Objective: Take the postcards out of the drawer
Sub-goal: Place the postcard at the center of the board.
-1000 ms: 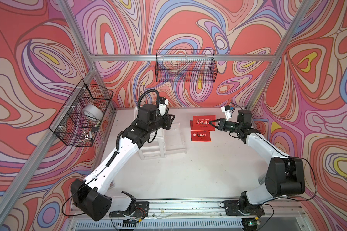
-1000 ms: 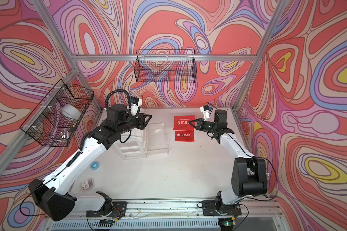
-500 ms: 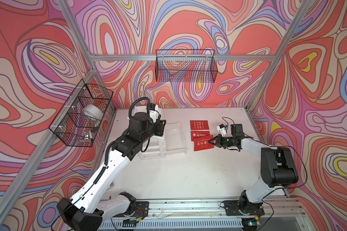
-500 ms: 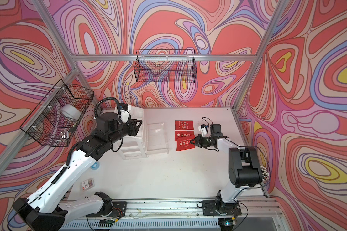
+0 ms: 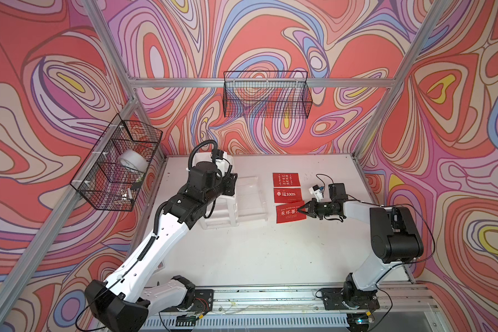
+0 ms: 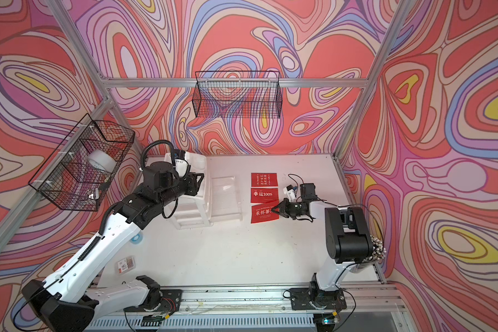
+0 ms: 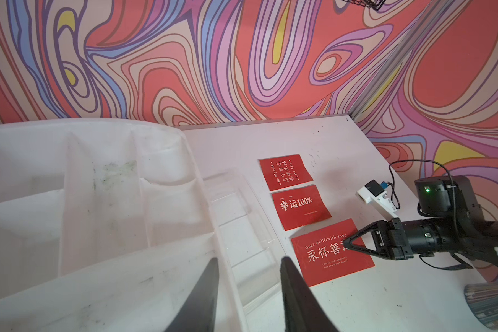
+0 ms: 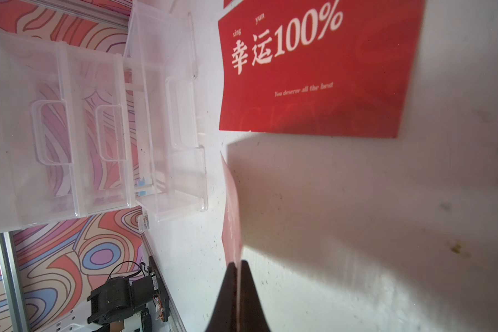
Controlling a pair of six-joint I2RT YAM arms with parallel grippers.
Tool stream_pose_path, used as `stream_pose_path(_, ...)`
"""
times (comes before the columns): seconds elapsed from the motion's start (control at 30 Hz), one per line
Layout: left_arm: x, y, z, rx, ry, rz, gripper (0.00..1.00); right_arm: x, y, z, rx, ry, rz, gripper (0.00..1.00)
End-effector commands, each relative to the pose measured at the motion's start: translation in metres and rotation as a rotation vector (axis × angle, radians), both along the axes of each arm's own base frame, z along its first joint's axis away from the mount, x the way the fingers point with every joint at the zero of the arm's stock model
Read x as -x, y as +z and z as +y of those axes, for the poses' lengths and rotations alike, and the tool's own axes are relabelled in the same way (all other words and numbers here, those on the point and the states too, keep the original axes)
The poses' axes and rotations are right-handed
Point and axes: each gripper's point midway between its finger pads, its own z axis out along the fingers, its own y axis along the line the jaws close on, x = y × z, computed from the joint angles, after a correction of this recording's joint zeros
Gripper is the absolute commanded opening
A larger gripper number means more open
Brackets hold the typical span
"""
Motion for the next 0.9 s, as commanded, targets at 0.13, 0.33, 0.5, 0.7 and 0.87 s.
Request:
stream_pose_path(0.13,-0.001,-0.013,0.008,-0.026,0.044,0.028,0.38,0.000,-0.007,-0.004,0.029,0.003,-0.002,0.11)
stream_pose_path(0.33,-0.002,-0.012,0.014,-0.050,0.070,0.014,0.40,-0.002,-0.013,-0.007,0.062,-0.002,0.008,0.19)
stream_pose_path(0.5,-0.001,-0.012,0.022,-0.066,0.092,0.015,0.42,-0.003,-0.016,-0.010,0.093,-0.001,0.013,0.25)
stream_pose_path(0.7,-0.001,-0.010,0.030,-0.068,0.114,0.006,0.42,-0.003,-0.018,-0.014,0.121,-0.012,0.016,0.32)
stream_pose_path(0.87,0.000,-0.010,0.034,-0.066,0.121,0.009,0.43,-0.005,-0.020,-0.020,0.168,-0.029,0.017,0.34)
